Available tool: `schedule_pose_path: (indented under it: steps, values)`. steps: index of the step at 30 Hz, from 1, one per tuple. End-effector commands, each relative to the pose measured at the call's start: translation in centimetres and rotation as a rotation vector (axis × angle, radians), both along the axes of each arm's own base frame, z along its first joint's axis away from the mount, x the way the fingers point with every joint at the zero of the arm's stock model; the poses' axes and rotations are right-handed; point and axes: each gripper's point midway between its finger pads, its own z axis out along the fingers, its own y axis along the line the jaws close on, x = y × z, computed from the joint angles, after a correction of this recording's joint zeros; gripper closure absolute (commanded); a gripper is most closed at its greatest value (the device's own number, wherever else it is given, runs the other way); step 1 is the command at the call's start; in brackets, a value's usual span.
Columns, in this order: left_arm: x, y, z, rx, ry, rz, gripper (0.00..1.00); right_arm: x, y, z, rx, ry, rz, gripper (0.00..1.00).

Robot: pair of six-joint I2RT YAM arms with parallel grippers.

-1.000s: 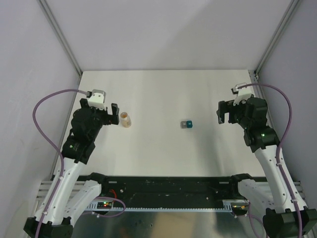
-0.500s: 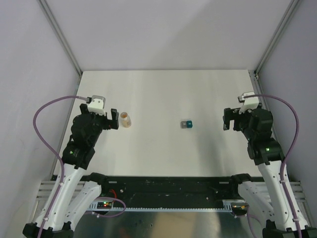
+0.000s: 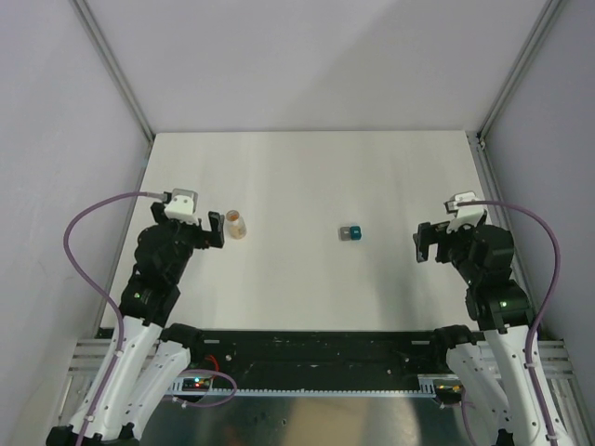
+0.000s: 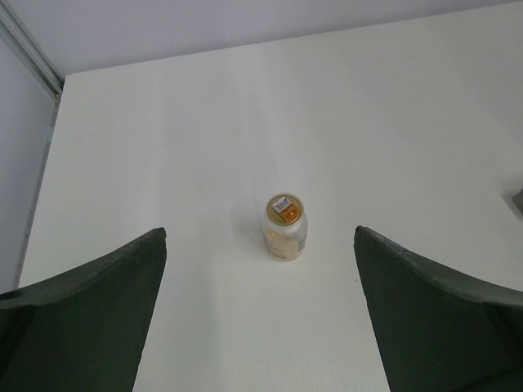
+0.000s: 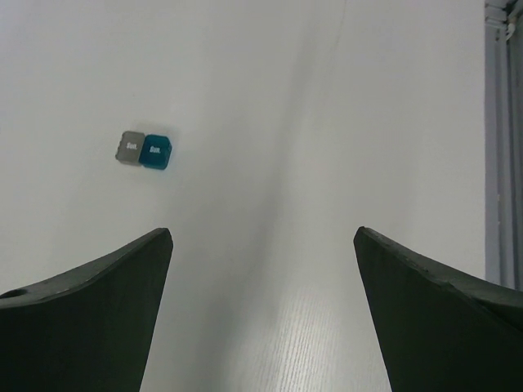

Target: Sort the pills into containers

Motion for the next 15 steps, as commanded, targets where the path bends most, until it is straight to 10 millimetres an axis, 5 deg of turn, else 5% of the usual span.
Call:
schedule_pose_path:
  steps: [1,15]
  values:
    - [0.4,-0.5,1.2,-0.023,-0.075,-0.026,0.00,0.2,0.3,-0.6,-0.007,-0.015,0.029,0.00]
    - [0.8,-0.1,0.5,0.002,-0.124,-0.015,0.00,-0.2,-0.3,-0.9,-0.043,-0.038,0.019,0.01]
